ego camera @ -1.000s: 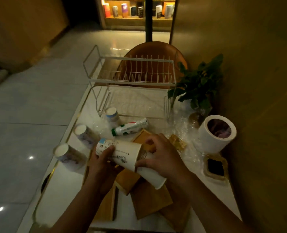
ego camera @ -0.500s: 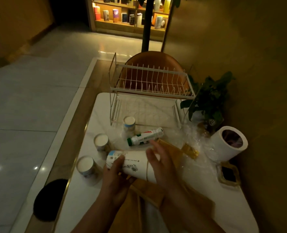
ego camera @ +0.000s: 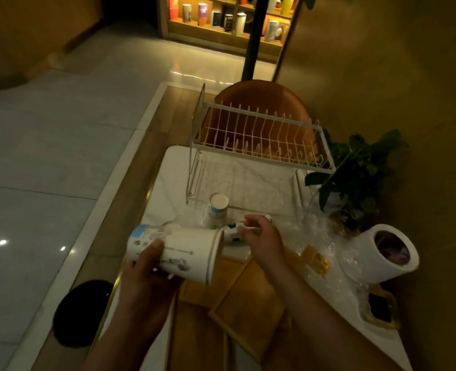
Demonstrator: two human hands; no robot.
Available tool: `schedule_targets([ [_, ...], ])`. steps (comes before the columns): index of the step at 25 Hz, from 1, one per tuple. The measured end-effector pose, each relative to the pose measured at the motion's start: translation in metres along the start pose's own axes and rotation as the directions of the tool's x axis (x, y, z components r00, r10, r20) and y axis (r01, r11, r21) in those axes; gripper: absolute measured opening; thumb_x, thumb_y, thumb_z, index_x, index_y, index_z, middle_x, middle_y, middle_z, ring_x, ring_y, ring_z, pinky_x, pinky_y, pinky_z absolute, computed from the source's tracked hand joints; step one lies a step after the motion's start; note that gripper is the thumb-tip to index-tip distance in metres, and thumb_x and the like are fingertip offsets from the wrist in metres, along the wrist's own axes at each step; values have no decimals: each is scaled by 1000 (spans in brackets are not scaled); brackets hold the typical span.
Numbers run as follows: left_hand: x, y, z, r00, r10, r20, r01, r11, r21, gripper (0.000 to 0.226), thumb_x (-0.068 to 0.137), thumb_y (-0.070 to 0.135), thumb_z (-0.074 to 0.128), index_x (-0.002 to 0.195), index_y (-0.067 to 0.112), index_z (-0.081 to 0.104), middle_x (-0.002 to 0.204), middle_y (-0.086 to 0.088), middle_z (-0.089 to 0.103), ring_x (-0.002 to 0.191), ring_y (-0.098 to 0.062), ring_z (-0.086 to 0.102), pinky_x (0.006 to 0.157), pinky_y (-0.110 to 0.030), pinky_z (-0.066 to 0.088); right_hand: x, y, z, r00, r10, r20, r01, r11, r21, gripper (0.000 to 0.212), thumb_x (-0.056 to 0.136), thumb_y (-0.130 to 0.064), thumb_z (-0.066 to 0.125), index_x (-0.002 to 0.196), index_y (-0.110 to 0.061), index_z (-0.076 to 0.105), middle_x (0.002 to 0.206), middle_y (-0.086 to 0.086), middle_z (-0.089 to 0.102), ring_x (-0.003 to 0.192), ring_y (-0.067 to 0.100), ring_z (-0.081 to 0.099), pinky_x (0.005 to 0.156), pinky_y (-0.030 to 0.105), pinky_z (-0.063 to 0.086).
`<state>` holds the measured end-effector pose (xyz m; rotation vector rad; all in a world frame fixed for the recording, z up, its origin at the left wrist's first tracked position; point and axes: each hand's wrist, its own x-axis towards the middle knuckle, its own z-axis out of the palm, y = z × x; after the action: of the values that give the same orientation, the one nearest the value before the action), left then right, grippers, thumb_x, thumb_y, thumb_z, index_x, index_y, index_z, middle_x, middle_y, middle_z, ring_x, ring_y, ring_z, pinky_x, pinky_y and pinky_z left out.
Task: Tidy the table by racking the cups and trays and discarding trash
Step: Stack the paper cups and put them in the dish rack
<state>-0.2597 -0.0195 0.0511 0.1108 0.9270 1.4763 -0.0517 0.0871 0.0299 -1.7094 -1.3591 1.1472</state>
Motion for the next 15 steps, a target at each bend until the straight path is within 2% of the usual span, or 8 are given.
schedule_targets([
  [1,0,11,-4,999,44,-30,-44,999,0,59,79,26,64,136,14,53,124,-17,69,109,-32,69,73,-42,63,22,1,8,999,-17,35,21,992,-127,44,87,-29,69,128,-24,55,130,-1,59,120,21,57,89,33,51],
  [3,2,32,-14,984,126,-125,-124,992,20,62,79,27,64,139,17,50,120,-15,70,101,-27,72,72,-41,63,60,0,30,996,-50,78,75,931,-358,69,85,-32,72,144,-22,38,147,7,43,132,28,44,103,43,44],
  [5,1,49,-25,959,189,-209,-192,981,9,59,86,27,61,141,16,47,115,-12,70,101,-25,72,73,-41,63,89,-1,51,992,-84,96,122,841,-527,86,81,-44,72,150,-23,26,151,10,33,135,33,35,105,47,40],
  [7,-5,64,-37,938,214,-273,-231,973,-30,50,92,27,58,140,16,48,110,-10,72,105,-27,70,77,-45,61,106,4,65,988,-77,133,143,773,-618,93,79,-49,72,151,-24,20,152,10,32,135,36,33,102,47,40],
  [9,-13,73,-47,922,232,-311,-260,964,-53,36,94,26,56,128,17,53,96,-8,78,94,-24,75,69,-45,63,114,12,73,981,-78,180,176,754,-633,90,81,-46,72,151,-25,22,152,10,35,134,36,35,102,47,40],
  [11,-21,77,-54,899,262,-350,-296,954,-46,26,96,24,55,121,17,53,93,-7,77,85,-20,77,59,-39,63,117,15,75,975,-117,187,205,795,-571,80,81,-39,74,148,-25,31,148,10,42,131,34,41,101,45,42],
  [15,-28,81,-74,871,281,-404,-325,945,-44,34,97,23,54,130,20,47,110,-7,67,102,-23,69,61,-38,63,96,0,70,953,-289,97,304,876,-375,72,75,-37,80,136,-26,44,136,3,52,121,27,52,92,39,48],
])
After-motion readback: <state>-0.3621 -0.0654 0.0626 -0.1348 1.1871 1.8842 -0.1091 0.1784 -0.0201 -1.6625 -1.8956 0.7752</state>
